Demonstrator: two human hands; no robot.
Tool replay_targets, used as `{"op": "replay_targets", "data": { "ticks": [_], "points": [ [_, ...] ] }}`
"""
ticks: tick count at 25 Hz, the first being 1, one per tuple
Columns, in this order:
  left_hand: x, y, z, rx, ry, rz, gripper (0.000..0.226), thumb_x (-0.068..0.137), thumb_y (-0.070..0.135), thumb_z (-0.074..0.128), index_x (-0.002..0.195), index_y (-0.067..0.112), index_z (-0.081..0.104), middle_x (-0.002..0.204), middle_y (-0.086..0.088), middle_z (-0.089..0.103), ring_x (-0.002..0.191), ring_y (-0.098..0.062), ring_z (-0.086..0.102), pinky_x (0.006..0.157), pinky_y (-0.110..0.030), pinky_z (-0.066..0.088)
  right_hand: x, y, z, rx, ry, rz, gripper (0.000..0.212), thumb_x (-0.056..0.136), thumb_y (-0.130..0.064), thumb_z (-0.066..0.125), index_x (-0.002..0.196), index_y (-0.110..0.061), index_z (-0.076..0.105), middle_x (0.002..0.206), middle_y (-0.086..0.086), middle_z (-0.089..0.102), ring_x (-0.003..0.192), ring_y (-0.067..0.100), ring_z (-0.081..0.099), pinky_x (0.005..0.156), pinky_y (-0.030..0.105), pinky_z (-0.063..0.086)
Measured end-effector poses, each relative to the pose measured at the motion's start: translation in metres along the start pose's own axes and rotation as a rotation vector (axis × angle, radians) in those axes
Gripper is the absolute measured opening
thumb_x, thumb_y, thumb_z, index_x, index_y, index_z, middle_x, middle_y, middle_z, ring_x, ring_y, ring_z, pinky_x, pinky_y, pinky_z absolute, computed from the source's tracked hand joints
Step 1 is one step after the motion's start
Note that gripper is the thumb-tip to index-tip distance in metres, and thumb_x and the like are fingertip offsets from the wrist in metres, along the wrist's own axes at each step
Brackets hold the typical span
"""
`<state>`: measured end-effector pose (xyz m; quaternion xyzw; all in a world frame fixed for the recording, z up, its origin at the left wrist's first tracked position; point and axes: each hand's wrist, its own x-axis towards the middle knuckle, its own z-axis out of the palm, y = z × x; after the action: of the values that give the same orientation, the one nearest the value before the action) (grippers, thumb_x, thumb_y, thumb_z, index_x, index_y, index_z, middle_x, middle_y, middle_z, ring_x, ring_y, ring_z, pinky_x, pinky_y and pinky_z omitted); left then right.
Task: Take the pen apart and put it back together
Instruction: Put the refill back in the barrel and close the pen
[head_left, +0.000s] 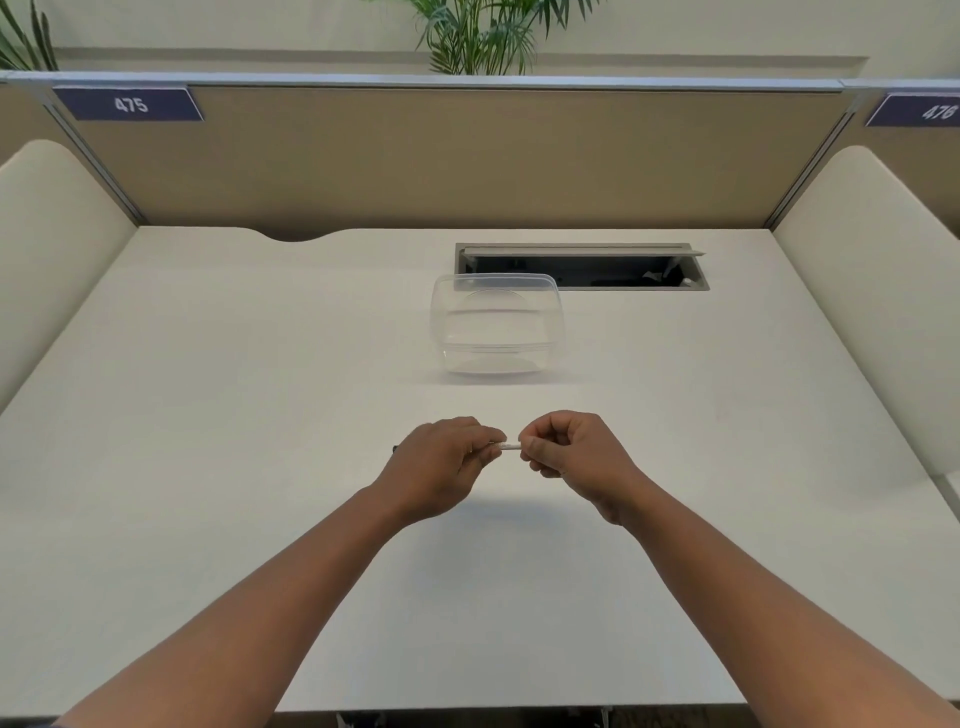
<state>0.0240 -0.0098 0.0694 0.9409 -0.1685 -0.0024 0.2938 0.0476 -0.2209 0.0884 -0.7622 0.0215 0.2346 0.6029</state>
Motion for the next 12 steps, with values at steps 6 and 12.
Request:
{"op": "replay_targets", "data": {
  "ticks": [6,12],
  "points": [
    [-0.005,-0.034,-0.002,-0.199,0.138,-0.248,0.018,0.097,0.031,0.062,0.113,0.026,0.07,0.111,0.011,0.07,0.101,-0.009,0.061,0.088,-0.027,0.049,0.005,0.011,-0.015,0.037,0.107,0.014,0.005,0.091,-0.002,0.067,0.092,-0.003,0.071,0.079,0.009,0.071,0.071,0.019,0.061,0.069,0.028,0.052],
    [-0.007,-0.044,-0.007,-0.447,0.128,-0.45,0.017,0.098,0.021,0.063,0.111,0.025,0.073,0.103,0.011,0.072,0.09,-0.007,0.061,0.077,-0.018,0.045,0.013,0.017,-0.023,0.051,0.17,0.002,0.006,0.091,0.001,0.066,0.092,-0.004,0.071,0.081,0.011,0.07,0.073,0.021,0.062,0.074,0.034,0.053]
  ]
}}
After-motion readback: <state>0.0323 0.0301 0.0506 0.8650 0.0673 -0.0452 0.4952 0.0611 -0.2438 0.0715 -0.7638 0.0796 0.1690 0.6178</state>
